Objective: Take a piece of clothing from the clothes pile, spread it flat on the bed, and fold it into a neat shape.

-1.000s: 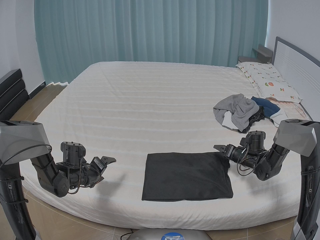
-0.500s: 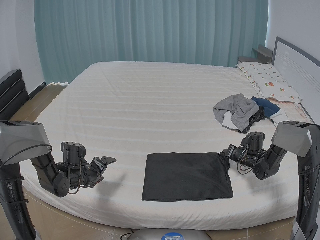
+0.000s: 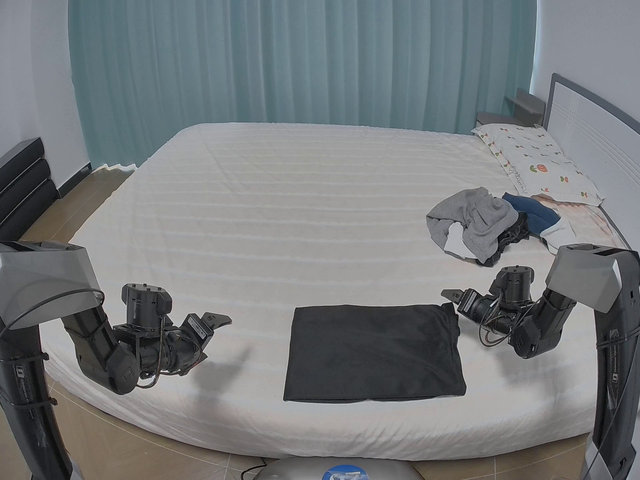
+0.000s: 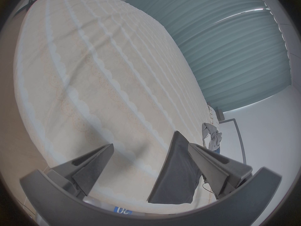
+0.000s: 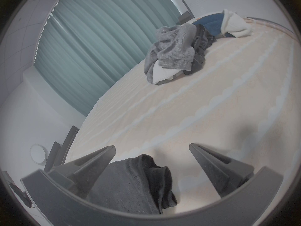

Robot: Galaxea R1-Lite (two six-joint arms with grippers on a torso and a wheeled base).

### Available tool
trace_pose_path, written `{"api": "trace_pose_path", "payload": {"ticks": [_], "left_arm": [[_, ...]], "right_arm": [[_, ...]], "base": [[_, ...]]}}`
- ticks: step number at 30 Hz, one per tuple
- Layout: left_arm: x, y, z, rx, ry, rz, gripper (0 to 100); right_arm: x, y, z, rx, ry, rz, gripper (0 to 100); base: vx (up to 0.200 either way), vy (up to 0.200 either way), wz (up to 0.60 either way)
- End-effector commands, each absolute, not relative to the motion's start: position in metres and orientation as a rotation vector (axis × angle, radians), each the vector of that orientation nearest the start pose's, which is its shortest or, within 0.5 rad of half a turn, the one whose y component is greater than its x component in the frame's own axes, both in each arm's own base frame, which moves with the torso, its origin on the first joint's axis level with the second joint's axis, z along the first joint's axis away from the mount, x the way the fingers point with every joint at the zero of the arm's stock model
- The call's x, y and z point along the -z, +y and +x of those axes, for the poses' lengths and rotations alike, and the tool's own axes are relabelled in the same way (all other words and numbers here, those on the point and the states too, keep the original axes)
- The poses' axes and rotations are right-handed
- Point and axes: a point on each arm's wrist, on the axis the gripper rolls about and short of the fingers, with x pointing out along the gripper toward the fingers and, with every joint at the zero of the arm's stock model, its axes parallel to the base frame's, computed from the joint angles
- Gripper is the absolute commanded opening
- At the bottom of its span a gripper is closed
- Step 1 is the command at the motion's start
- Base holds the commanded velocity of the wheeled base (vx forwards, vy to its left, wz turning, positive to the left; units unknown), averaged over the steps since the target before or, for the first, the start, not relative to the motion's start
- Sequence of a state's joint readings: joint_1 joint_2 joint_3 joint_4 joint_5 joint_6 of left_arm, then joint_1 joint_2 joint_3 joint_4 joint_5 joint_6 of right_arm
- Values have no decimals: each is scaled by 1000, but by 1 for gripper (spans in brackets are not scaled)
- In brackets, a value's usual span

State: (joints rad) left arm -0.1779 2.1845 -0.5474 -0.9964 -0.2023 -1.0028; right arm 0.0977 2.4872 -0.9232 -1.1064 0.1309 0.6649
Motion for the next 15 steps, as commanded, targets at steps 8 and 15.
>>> {"api": "trace_pose_path", "payload": {"ticks": [8, 15], "left_arm": [[-4, -61, 312, 12, 775, -963, 100], [-5, -61, 313, 13, 772, -963, 100]], "right_arm": [[38, 58, 404, -86, 537, 688, 0], [37, 56, 406, -68, 540, 687, 0]], "base": [[0, 0, 0], [0, 0, 0]]}}
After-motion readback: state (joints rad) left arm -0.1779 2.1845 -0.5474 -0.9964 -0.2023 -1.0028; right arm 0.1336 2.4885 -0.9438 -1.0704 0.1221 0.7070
